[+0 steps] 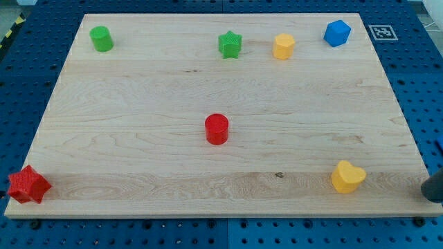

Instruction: Move the yellow heart towards the center of the board

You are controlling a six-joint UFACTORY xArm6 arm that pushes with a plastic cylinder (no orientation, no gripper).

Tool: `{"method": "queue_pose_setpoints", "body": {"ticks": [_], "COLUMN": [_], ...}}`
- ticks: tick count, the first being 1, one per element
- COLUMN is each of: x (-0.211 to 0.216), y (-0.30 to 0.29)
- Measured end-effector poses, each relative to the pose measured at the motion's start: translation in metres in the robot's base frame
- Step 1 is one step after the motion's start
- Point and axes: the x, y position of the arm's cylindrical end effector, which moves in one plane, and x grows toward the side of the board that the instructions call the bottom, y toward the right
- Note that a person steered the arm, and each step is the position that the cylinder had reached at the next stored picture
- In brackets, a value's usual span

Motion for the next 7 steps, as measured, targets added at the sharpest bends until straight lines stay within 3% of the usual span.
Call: {"method": "queue_pose_setpoints", "body": {"ticks": [4,5,7], "x": [0.016,0.009,-0.014], "y": [-0.046,-0.144,-0.146]}}
